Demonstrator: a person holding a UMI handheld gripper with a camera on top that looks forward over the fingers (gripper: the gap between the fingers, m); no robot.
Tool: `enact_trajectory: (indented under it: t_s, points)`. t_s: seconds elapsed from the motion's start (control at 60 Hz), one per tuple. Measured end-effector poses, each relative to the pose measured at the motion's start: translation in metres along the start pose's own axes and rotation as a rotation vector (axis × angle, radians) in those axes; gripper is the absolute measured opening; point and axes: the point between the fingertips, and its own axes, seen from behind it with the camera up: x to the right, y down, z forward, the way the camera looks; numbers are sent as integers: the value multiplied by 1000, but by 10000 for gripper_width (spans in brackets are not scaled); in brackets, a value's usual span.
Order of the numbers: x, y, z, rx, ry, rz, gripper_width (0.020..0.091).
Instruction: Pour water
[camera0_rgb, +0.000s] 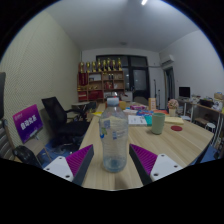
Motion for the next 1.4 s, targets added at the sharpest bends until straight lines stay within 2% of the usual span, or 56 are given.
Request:
enact_trajectory:
  t_s: [0.2,0.25,0.317,0.35,0.367,0.417,0.433,0.483,0.5,0.517,0.533,0.6,0.667,0.733,0.817,0.933,1.05,1.1,1.217,1.233,1.3,1.4]
  points:
    - [6,-2,76,21,35,-54,825]
    - [7,-1,82,-20,2,-62,554]
    - [0,1,94,-32,-63,-47,502]
    - [-7,0,94,-30,-94,-73,526]
    - [-10,0,95,-30,-110,-87,455]
    - [-16,-2,98,-43,-157,-93,456]
    - [-13,0,108,-52,-177,-85,430]
    - [-10,-3,112,-85,-211,-50,421]
    - [-10,-4,113,-97,-222,-42,392]
    - [-36,4,111,-113,-224,-25,391]
    - [-22,-2,116,-131,-251,-10,390]
    - [-44,-20,116,-168,-318,94,390]
    - [-47,-69,122,-164,-393,283,391]
    - [-21,-118,145,-155,-457,524,390]
    - [4,-177,157,-160,-464,844,389]
    - [69,-199,198,-190,-497,1335,389]
    - [112,-189,226,-246,-546,1801,390]
    - [120,-198,207,-272,-538,1935,391]
    - [123,-186,227,-279,-569,2114,390]
    - [129,-187,212,-285,-580,2141,390]
    - [126,-196,223,-269,-611,2222,390]
    - [125,-195,225,-275,-600,2229,390]
